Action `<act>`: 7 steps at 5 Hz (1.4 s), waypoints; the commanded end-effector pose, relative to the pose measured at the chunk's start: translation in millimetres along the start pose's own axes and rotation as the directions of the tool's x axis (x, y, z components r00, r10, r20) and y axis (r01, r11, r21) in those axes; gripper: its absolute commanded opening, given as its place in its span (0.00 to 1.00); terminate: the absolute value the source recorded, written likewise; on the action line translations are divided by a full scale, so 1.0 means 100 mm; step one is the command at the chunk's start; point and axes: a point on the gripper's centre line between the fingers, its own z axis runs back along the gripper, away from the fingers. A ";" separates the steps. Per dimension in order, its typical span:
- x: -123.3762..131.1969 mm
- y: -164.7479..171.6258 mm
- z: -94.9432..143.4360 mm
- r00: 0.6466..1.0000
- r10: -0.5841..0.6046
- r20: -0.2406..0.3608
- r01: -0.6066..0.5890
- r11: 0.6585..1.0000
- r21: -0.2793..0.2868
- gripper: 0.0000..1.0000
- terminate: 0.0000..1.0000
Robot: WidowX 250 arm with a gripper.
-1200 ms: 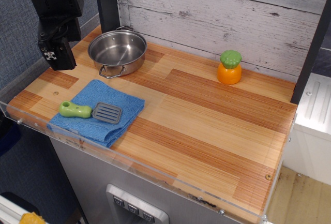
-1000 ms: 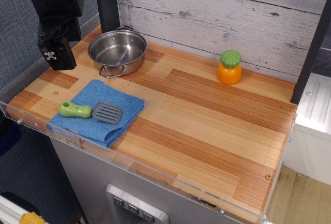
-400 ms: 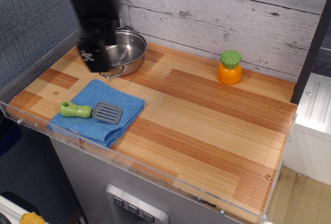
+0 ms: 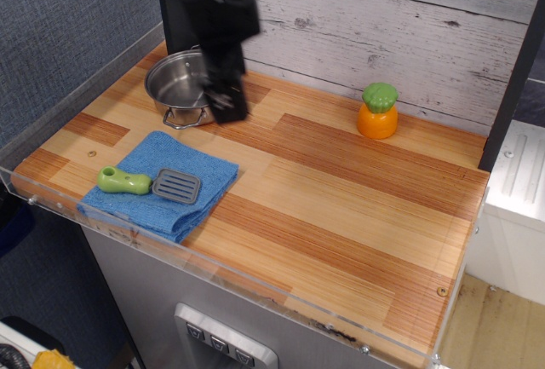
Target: Put the salt shaker towards the bottom right of the table.
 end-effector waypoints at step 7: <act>1.05 0.27 -0.38 0.680 0.733 0.004 -0.728 0.674 0.130 1.00 0.00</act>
